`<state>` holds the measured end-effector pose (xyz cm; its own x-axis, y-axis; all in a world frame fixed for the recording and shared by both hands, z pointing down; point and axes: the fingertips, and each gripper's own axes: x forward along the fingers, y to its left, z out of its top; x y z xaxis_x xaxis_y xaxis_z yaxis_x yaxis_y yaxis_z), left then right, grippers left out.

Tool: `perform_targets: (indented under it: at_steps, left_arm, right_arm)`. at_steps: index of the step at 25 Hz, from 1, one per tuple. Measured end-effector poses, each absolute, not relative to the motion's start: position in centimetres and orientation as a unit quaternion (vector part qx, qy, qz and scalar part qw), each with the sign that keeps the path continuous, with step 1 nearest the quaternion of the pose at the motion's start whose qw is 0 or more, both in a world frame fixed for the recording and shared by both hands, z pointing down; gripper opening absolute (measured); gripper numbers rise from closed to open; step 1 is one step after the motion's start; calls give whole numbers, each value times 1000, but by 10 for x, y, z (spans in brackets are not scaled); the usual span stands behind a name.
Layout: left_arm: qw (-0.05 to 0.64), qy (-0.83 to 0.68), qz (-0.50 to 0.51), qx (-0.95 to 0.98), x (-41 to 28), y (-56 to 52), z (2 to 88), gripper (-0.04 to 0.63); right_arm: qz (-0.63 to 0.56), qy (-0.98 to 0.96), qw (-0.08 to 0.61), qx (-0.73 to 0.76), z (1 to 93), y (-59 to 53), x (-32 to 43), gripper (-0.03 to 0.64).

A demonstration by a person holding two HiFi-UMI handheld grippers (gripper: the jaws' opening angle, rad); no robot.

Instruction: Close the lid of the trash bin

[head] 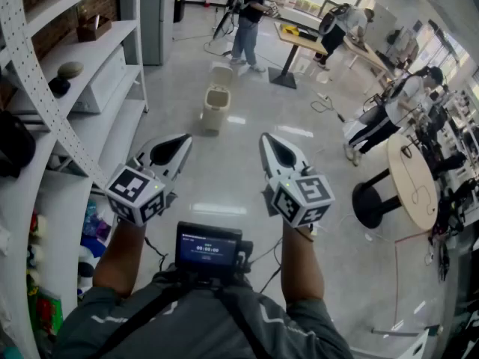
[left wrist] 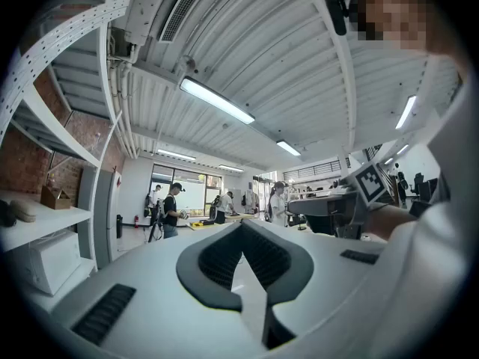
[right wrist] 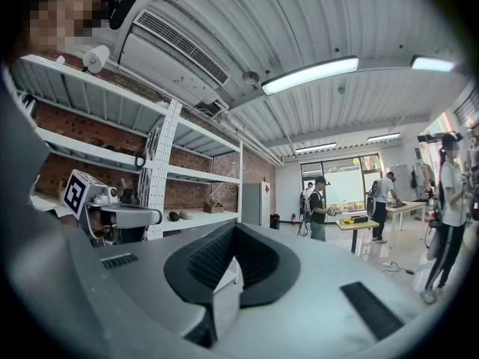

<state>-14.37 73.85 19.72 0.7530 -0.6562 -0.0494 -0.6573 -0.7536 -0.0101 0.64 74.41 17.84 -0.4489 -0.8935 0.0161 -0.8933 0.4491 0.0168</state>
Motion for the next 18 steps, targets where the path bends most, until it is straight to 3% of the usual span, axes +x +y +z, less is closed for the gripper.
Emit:
perform_targets:
  at_steps: [18]
  left_arm:
    - [-17, 339, 27, -940, -175, 730, 223, -5]
  right_arm:
    - [1, -827, 16, 561, 191, 747, -27, 6]
